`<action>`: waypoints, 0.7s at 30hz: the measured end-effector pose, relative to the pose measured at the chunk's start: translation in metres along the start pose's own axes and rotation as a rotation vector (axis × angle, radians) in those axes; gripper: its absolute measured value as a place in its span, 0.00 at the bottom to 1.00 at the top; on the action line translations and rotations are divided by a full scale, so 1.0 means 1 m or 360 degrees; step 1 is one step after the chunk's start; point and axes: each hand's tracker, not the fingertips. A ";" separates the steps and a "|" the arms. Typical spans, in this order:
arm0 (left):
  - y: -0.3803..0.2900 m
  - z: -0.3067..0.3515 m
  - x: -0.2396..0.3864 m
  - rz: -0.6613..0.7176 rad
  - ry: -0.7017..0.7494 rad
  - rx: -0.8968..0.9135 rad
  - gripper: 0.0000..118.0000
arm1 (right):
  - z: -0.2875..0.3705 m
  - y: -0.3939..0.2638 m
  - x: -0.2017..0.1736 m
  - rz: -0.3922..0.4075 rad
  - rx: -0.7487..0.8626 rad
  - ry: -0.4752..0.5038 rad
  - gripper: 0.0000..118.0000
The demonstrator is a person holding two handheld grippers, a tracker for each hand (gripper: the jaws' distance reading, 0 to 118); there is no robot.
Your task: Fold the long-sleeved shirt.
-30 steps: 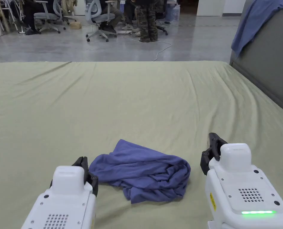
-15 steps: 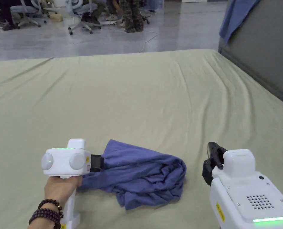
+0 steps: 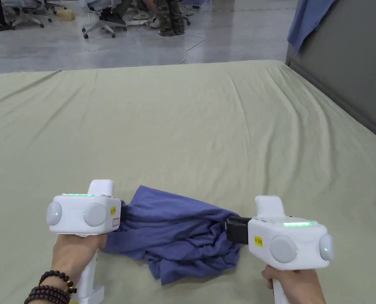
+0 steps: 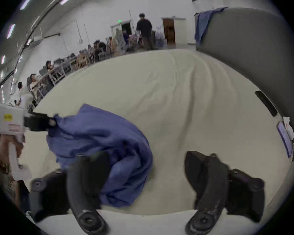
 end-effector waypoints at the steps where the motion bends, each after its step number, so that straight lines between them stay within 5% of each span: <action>1: 0.002 0.005 -0.002 0.0012 -0.0006 0.0020 0.04 | -0.008 0.003 -0.002 0.0002 0.0003 -0.0003 0.55; 4: 0.008 0.020 -0.007 0.0046 -0.0040 0.0074 0.04 | -0.033 0.015 -0.006 0.0021 -0.0059 -0.0009 0.39; 5: 0.010 0.025 -0.008 0.0064 -0.0064 0.0095 0.04 | -0.040 0.020 -0.006 0.0046 -0.0125 0.0024 0.28; 6: 0.011 0.031 -0.010 0.0100 -0.0087 0.0116 0.04 | -0.042 0.025 -0.008 0.0058 -0.0174 0.0056 0.03; 10: 0.016 0.057 -0.010 0.0084 -0.0101 0.0202 0.04 | -0.003 0.051 -0.016 0.0203 0.0000 0.0106 0.02; 13: 0.039 0.087 -0.014 0.0102 -0.0079 0.0392 0.04 | 0.037 0.093 -0.021 0.0198 0.0158 0.0221 0.02; 21: 0.184 0.195 -0.027 0.0101 0.0083 0.0753 0.03 | 0.136 0.269 -0.053 0.0363 0.0593 0.0215 0.02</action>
